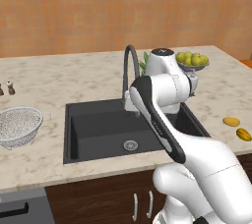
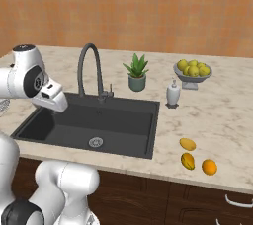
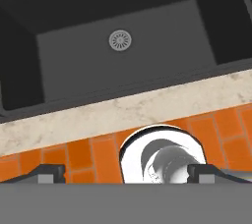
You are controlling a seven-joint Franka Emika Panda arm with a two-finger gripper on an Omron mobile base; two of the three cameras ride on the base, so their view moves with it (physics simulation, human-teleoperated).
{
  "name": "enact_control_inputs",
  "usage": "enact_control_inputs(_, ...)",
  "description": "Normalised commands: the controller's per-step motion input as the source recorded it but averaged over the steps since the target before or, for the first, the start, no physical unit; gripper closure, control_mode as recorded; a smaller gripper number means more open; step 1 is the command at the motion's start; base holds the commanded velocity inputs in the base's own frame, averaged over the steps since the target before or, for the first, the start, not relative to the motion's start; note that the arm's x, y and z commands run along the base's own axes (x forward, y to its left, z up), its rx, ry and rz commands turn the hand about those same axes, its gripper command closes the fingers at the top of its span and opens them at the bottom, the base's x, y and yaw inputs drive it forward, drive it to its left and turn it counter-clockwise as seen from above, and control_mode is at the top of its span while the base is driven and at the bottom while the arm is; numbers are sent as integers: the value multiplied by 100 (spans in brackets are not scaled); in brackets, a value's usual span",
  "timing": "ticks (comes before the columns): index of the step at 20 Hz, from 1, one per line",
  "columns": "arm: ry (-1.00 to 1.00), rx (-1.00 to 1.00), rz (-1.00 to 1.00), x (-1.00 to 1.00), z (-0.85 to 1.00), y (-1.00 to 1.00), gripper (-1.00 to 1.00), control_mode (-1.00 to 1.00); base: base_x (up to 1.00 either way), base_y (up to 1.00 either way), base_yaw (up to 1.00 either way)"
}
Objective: Put the colander in the sink, put the orange, mango, mango in the colander, and turn on the sink faucet and pour water over the colander.
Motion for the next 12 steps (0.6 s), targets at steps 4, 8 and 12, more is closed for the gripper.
enact_control_inputs(4, 10, 0, -16, 3, -9, 82, -100, -100, 0, 0, 0)
enact_control_inputs(8, 9, 0, -11, 8, -10, 66, -100, -100, 0, 0, 0)
enact_control_inputs(12, 1, 0, -6, 9, -12, 50, -100, -100, 0, 0, 0)
